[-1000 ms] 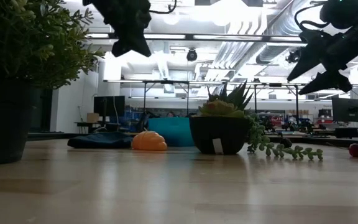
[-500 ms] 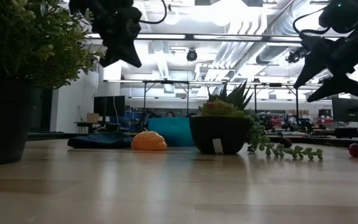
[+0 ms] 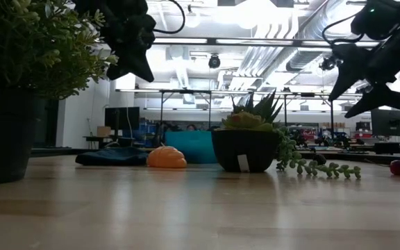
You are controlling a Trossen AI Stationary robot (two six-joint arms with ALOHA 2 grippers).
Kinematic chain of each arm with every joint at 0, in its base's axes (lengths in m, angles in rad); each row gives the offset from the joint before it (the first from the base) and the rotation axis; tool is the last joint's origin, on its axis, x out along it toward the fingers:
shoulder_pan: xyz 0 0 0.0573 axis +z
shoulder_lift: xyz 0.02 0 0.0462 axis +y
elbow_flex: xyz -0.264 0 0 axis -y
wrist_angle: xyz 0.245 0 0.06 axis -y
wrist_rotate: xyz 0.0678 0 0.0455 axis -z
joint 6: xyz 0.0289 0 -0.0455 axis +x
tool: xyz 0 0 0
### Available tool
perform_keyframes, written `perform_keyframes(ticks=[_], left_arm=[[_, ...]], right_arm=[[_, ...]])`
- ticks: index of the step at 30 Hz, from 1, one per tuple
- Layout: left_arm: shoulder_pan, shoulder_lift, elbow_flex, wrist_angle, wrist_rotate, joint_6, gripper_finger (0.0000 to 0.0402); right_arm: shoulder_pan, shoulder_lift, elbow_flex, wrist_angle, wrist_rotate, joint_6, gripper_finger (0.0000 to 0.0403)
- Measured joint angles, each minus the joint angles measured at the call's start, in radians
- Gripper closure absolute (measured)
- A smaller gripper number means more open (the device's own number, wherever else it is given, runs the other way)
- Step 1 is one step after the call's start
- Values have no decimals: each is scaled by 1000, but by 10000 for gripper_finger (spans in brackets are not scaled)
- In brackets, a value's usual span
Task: Pick and placing Produce into tupperware
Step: Put the black raspberry into the blue bin
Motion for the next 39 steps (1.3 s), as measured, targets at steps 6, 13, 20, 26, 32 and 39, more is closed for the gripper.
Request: perform_keyframes(ticks=[6,13,20,26,32,39], left_arm=[[0,0,0,0,0,0,401],[0,0,0,0,0,0,401],[0,0,0,0,0,5,401],[0,0,0,11,0,5,401],[0,0,0,17,0,5,401],[0,1,0,16,0,6,401]], right_arm=[[0,137,58,-43,8,-26,147],[0,272,120,-72,31,9,147],[0,420,223,-152,71,-21,147],[0,551,294,-221,83,-70,147],[-1,659,347,-228,79,-104,147],[-1,752,390,-226,77,-154,147]])
